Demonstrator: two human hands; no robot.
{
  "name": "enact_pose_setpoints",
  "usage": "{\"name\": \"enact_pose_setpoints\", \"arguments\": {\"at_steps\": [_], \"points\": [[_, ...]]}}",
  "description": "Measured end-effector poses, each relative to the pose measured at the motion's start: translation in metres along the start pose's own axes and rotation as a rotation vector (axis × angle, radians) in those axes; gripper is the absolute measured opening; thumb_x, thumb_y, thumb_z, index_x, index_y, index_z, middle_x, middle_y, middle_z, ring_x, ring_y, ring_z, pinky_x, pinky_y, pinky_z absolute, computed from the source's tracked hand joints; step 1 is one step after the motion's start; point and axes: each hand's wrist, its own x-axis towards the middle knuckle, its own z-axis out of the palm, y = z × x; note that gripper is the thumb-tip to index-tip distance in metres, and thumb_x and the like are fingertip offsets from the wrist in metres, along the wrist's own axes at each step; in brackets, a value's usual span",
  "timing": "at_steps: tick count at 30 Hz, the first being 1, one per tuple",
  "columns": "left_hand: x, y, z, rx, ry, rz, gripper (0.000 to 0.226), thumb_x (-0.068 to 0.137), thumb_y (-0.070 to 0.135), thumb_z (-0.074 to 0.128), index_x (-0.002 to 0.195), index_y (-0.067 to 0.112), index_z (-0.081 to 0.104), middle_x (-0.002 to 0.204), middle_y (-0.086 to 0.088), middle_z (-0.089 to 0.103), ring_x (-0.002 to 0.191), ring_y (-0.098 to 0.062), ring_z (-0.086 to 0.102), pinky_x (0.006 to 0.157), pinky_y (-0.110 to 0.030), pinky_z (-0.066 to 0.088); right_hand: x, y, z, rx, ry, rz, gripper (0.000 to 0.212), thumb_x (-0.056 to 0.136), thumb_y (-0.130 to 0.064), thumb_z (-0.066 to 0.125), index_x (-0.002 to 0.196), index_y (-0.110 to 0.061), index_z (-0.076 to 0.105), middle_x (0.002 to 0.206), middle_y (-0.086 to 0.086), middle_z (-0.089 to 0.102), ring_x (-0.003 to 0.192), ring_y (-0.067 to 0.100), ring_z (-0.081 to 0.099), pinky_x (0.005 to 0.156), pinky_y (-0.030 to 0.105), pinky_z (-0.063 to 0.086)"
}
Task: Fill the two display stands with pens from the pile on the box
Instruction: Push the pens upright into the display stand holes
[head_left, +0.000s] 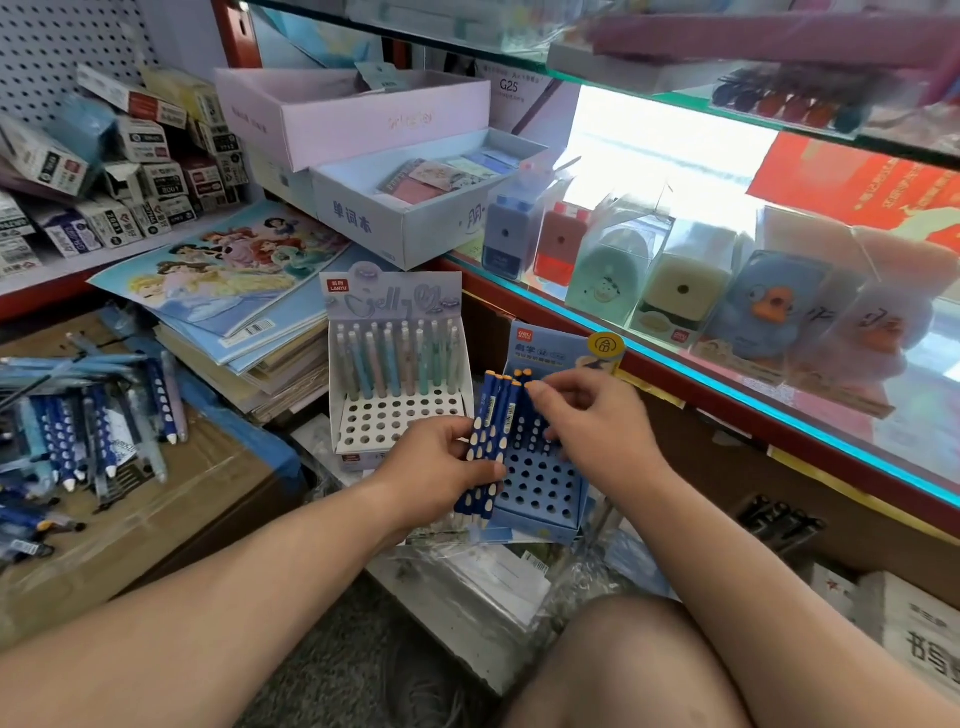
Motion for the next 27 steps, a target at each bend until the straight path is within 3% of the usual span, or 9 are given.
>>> {"name": "enact_pose_setpoints", "arguments": {"at_steps": [2,5,8,10,13,17,20,24,27], "points": [[0.000,0.002,0.003,0.002,-0.041,0.018,0.026,0.090,0.000,0.073,0.113,0.011,0.071,0.097,-0.010,0.079,0.093,-0.028,0.077,0.086,-0.049,0.062,-0.004,-0.001,0.003,0.070,-0.140,0.022,0.014,0.096,-0.032,0.069,0.104,-0.021,0.071,0.086,0.000,0.076,0.069,0.009,0.070,0.057,0.025,0.056],[-0.001,0.003,0.009,0.014,-0.056,0.033,0.026,0.089,0.000,0.074,0.112,0.012,0.072,0.098,-0.009,0.079,0.095,-0.028,0.076,0.088,-0.048,0.060,-0.005,0.000,0.002,0.049,-0.168,-0.003,0.009,0.098,-0.024,0.068,0.094,-0.017,0.072,0.080,0.003,0.075,0.066,0.010,0.069,0.056,0.027,0.058],[0.002,0.001,0.009,0.048,-0.006,0.058,0.021,0.089,0.001,0.075,0.105,0.015,0.074,0.098,-0.005,0.080,0.094,-0.024,0.076,0.085,-0.044,0.062,-0.002,0.003,-0.007,0.121,0.001,-0.022,0.010,0.098,-0.023,0.067,0.089,-0.020,0.070,0.077,0.002,0.072,0.068,0.014,0.069,0.062,0.030,0.062],[0.003,0.001,0.004,0.063,0.041,0.049,0.017,0.089,0.003,0.076,0.100,0.016,0.075,0.096,-0.004,0.079,0.090,-0.020,0.076,0.079,-0.039,0.063,0.005,0.011,-0.017,0.066,0.196,-0.048,0.009,0.096,-0.032,0.069,0.089,-0.027,0.069,0.080,-0.002,0.071,0.075,0.016,0.071,0.072,0.041,0.063],[0.005,-0.003,-0.006,0.086,0.071,0.017,0.015,0.089,0.003,0.076,0.100,0.013,0.074,0.092,-0.009,0.078,0.090,-0.028,0.076,0.078,-0.043,0.063,0.010,0.020,-0.027,-0.073,0.295,-0.026,0.009,0.095,-0.038,0.069,0.091,-0.029,0.069,0.083,-0.009,0.071,0.081,0.013,0.069,0.079,0.044,0.060],[0.006,-0.006,-0.012,0.102,0.080,0.005,0.013,0.090,0.004,0.074,0.097,0.015,0.072,0.085,-0.011,0.078,0.092,-0.034,0.076,0.082,-0.051,0.060,0.009,0.024,-0.029,-0.251,0.253,-0.015,0.008,0.096,-0.033,0.067,0.094,-0.025,0.070,0.084,-0.011,0.066,0.083,0.012,0.063,0.073,0.032,0.050],[0.006,-0.006,-0.011,0.106,0.075,0.008,0.012,0.091,0.005,0.074,0.098,0.014,0.072,0.085,-0.011,0.078,0.092,-0.036,0.075,0.077,-0.046,0.060,0.012,0.026,-0.028,-0.260,0.225,0.008,0.008,0.096,-0.030,0.067,0.093,-0.024,0.072,0.083,-0.011,0.067,0.083,0.013,0.063,0.074,0.031,0.048],[0.004,-0.006,-0.006,0.102,0.049,0.011,0.015,0.089,0.005,0.076,0.101,0.014,0.073,0.089,-0.011,0.078,0.092,-0.033,0.075,0.074,-0.040,0.061,0.016,0.032,-0.025,-0.247,0.172,0.048,0.008,0.094,-0.029,0.070,0.089,-0.025,0.075,0.081,-0.007,0.072,0.080,0.017,0.070,0.081,0.041,0.058],[0.003,-0.005,-0.003,0.103,0.034,0.010,0.015,0.089,0.003,0.076,0.102,0.011,0.073,0.091,-0.013,0.078,0.093,-0.032,0.076,0.081,-0.046,0.063,0.017,0.032,-0.024,-0.316,0.155,0.036,0.013,0.094,-0.031,0.071,0.087,-0.020,0.076,0.077,-0.004,0.072,0.077,0.019,0.070,0.078,0.042,0.059]]}}
